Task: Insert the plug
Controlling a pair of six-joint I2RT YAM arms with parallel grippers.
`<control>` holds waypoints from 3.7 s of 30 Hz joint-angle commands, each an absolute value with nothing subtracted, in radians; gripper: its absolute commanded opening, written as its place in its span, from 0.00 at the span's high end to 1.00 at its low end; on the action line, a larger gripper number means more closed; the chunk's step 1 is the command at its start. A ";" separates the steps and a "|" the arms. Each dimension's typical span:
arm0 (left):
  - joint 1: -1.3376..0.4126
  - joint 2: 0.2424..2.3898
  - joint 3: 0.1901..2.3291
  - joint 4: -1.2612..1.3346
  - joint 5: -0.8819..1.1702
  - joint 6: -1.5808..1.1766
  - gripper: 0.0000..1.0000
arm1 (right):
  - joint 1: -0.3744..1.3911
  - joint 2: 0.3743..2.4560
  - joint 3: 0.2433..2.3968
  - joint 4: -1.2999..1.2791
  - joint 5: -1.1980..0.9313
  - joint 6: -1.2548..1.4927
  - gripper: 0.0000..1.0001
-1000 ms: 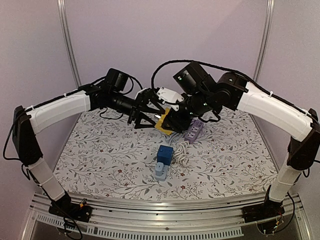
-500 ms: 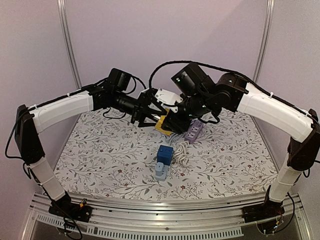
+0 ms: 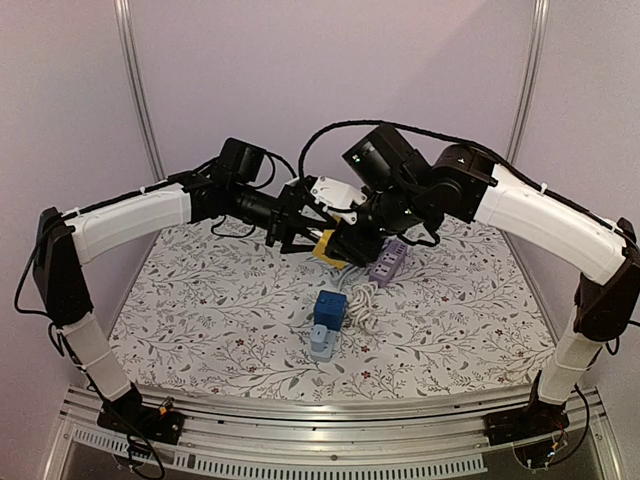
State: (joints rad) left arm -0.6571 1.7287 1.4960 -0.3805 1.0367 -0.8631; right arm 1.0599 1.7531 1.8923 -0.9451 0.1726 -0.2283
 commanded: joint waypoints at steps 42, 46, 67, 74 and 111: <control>-0.434 1.588 1.335 -0.262 0.965 -0.835 1.00 | 0.982 1.541 1.664 -0.847 0.174 0.388 0.01; -0.431 1.558 1.276 -0.182 0.991 -0.879 1.00 | 0.928 1.507 1.592 -0.758 0.031 0.484 0.01; -0.558 1.597 1.186 1.048 1.030 -1.852 1.00 | 0.729 1.513 1.546 -0.186 -0.626 1.217 0.01; -0.558 1.619 1.191 1.116 1.008 -1.892 1.00 | 0.750 1.489 1.531 -0.182 -0.557 1.252 0.01; -0.574 1.745 1.207 1.030 0.992 -1.759 1.00 | 0.844 1.549 1.532 -0.119 -0.416 1.285 0.25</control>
